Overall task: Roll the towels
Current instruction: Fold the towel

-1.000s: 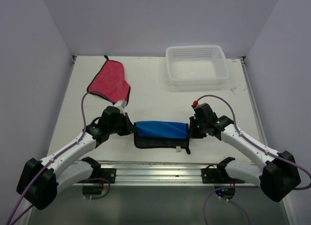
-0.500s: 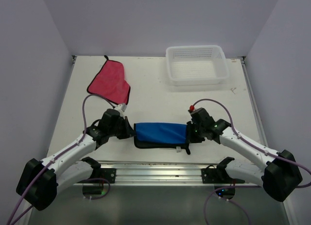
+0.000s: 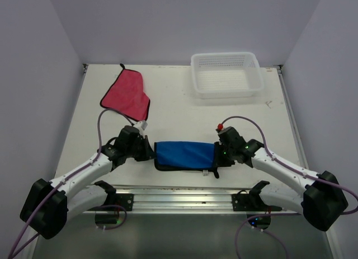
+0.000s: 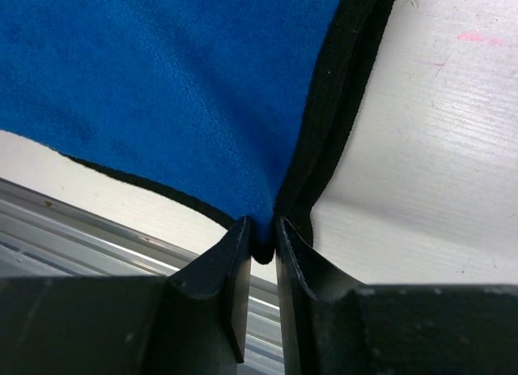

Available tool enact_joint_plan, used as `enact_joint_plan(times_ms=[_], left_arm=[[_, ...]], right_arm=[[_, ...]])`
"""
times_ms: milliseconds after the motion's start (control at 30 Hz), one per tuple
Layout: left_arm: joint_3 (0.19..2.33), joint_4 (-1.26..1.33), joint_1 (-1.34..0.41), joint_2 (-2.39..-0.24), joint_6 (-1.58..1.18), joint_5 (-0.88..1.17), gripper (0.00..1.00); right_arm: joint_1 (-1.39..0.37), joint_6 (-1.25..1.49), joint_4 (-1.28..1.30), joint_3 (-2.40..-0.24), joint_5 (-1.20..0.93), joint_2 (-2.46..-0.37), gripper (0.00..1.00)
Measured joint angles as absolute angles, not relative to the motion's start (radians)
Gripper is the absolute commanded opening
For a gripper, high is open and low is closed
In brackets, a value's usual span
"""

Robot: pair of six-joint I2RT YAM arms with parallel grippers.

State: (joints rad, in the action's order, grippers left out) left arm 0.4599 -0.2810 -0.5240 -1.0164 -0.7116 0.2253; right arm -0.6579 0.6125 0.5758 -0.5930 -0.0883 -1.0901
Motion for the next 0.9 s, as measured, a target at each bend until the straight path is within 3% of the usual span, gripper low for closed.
enact_joint_plan(times_ms=[133,633,667,733,767,800,900], left_arm=[[0.46,-0.282,-0.524,-1.029,-0.702,0.233,0.0],[0.452,-0.28,-0.524,-1.083,-0.668,0.264,0.0],[0.452,-0.282,-0.524,-1.083,-0.667,0.26,0.04],[0.452,-0.29,-0.524,-1.083,-0.659,0.252,0.23],[0.452,-0.297,-0.524,-1.082,-0.656,0.249,0.23],[0.452,-0.305,-0.524,-1.082,-0.653,0.243,0.32],[0.452,-0.328,-0.524,-1.077,-0.646,0.223,0.43]], right_arm=[[-0.661,0.617,0.575,-0.593,-0.088,-1.09,0.38],[-0.661,0.62,0.58,-0.593,-0.054,-1.07,0.43],[-0.661,0.621,0.579,-0.593,-0.049,-1.07,0.43],[-0.661,0.625,0.579,-0.593,-0.038,-1.07,0.43],[-0.661,0.626,0.579,-0.593,-0.035,-1.07,0.43],[-0.661,0.629,0.579,-0.593,-0.026,-1.07,0.43],[-0.661,0.636,0.579,-0.595,0.002,-1.071,0.39]])
